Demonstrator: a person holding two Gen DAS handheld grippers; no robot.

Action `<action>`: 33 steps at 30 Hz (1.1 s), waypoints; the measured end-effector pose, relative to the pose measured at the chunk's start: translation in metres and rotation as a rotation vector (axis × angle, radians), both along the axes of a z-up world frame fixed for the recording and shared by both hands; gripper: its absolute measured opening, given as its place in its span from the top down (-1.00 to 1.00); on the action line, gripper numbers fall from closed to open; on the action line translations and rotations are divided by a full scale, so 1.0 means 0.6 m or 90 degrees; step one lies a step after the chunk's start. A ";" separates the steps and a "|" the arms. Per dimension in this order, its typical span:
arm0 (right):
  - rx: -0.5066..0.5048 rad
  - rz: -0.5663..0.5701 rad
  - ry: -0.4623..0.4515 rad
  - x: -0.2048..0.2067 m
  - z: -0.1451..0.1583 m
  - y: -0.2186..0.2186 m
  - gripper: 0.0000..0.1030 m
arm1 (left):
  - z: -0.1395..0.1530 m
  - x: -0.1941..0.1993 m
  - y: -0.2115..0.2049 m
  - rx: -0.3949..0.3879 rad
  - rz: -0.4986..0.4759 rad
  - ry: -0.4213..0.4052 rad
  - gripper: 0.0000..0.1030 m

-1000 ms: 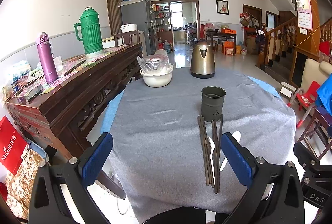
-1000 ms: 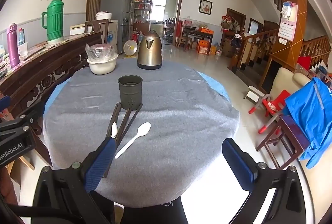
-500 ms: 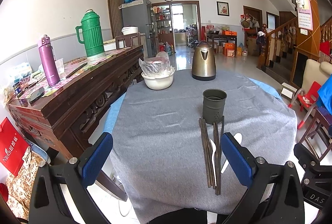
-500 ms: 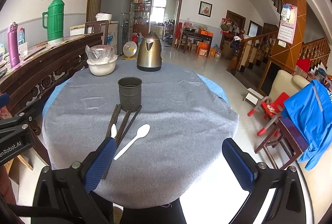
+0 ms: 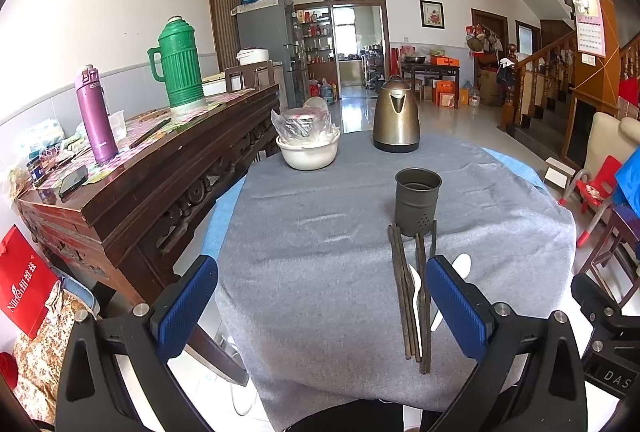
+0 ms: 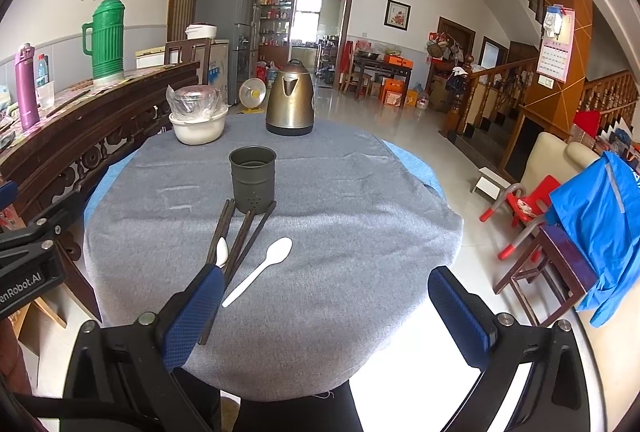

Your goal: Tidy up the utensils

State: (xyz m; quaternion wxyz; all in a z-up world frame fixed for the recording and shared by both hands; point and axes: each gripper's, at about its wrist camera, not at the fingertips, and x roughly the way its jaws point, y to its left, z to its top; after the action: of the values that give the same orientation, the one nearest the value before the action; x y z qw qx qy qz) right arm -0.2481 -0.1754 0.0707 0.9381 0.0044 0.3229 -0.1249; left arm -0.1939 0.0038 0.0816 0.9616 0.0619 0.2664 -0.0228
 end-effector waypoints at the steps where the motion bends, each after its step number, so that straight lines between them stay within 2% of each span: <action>1: -0.005 0.001 -0.001 0.000 0.000 0.000 -0.99 | 0.000 0.000 0.000 0.000 -0.001 0.000 -1.00; 17: 0.003 0.001 0.019 0.002 -0.003 0.001 -0.99 | -0.005 -0.001 -0.001 0.004 -0.005 0.005 -1.00; 22: 0.011 0.002 0.003 -0.001 -0.006 0.000 -0.99 | -0.006 -0.001 -0.001 0.004 -0.005 0.005 -1.00; 25: 0.021 0.003 -0.023 -0.006 -0.010 -0.007 -0.99 | -0.007 0.000 -0.002 0.003 -0.006 0.007 -1.00; 30: 0.068 0.009 -0.017 -0.006 -0.009 -0.020 -0.99 | -0.018 0.005 -0.002 0.001 -0.007 0.021 -1.00; 33: 0.070 0.012 -0.007 0.003 -0.014 -0.024 -0.99 | -0.029 0.012 -0.002 0.002 -0.004 0.033 -1.00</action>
State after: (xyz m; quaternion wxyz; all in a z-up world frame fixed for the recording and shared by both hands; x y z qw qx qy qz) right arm -0.2462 -0.1896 0.0623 0.9395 0.0534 0.3238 -0.0982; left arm -0.1866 0.0029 0.0642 0.9541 0.0638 0.2912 -0.0272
